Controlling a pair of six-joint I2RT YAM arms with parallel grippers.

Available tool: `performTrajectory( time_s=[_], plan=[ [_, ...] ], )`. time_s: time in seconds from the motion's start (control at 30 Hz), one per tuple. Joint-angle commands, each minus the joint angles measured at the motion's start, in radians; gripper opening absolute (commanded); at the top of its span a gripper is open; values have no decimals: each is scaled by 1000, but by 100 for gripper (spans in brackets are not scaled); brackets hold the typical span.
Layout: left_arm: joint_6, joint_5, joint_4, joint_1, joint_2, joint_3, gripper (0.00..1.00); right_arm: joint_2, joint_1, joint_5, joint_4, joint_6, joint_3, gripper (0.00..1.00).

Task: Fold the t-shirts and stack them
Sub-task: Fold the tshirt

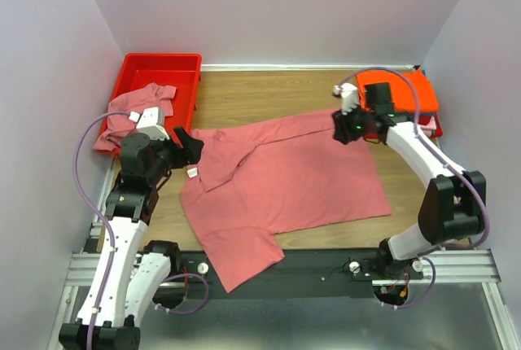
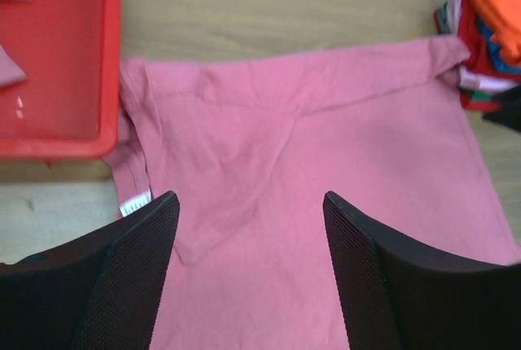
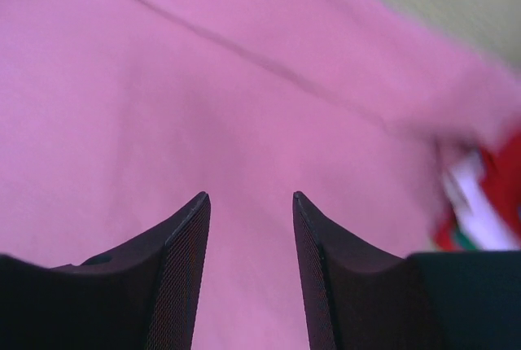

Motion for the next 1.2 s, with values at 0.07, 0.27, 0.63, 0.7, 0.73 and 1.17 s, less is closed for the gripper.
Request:
performTrajectory(
  time_s=[0.07, 0.27, 0.63, 0.7, 0.73, 1.17],
  plan=[
    [25, -67, 213, -4, -52, -6, 84, -80, -286, 138, -241, -71, -162, 54],
    [62, -21, 246, -4, -23, -17, 84, -57, -337, 181, -266, -139, -292, 60],
    [69, -1, 250, -4, -98, -81, 84, 25, -337, 265, -261, -143, -345, 61],
    [68, 2, 252, -4, -101, -86, 84, 22, -337, 282, -261, -149, -355, 60],
    [69, 4, 256, -4, -103, -87, 84, 20, -337, 285, -263, -157, -366, 58],
    [65, 38, 292, -4, -106, -112, 83, -102, -337, 261, -381, -323, -458, 7]
  ],
)
